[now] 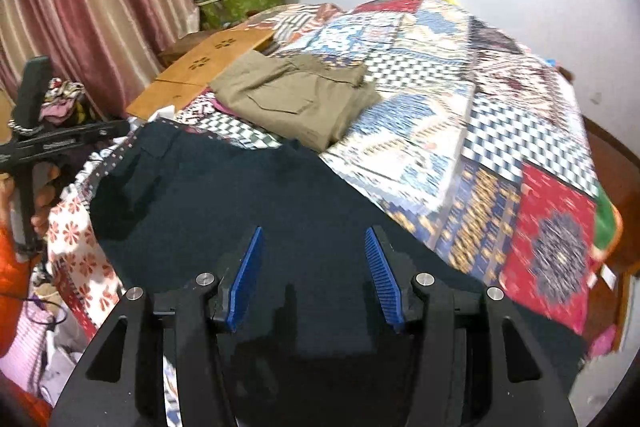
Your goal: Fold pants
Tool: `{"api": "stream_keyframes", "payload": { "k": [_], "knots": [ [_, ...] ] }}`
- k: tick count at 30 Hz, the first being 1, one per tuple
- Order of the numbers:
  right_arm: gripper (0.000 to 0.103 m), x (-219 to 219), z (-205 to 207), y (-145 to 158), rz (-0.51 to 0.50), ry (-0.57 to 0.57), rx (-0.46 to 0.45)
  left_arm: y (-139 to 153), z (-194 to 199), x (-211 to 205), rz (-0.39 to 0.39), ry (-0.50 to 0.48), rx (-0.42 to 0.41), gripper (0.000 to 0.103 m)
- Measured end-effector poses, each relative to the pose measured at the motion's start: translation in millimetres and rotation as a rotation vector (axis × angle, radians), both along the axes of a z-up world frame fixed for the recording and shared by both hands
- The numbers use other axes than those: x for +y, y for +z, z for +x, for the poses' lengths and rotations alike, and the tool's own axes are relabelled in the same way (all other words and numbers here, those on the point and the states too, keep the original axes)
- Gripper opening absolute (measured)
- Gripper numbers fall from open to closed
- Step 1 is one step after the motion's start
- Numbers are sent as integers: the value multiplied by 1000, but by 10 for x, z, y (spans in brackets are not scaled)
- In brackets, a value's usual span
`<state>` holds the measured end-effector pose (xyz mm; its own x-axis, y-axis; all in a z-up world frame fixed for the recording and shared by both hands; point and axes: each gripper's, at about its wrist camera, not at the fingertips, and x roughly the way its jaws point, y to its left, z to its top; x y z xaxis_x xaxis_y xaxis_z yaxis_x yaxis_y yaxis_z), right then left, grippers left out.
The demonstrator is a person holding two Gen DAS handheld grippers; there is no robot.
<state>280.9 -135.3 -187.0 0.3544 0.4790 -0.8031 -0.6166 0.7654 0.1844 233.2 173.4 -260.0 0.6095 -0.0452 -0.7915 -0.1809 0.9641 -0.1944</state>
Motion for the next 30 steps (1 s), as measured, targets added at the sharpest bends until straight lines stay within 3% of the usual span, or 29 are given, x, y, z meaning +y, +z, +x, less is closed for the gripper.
{"api": "stream_keyframes", "payload": {
  "k": [9,18,24,30],
  "knots": [
    [49,681,588,-337,-44,122,27,-280,440,191,-56,-51,100,49],
    [49,1060,857,-817,-32,201,202,-427,470,7,-27,-187,126,44],
    [50,1040,780,-853,-23,247,274,-521,497,113,-63,-157,119,43],
    [52,1102,791,-856,-18,248,324,-579,465,113,-20,-131,101,33]
  ]
}}
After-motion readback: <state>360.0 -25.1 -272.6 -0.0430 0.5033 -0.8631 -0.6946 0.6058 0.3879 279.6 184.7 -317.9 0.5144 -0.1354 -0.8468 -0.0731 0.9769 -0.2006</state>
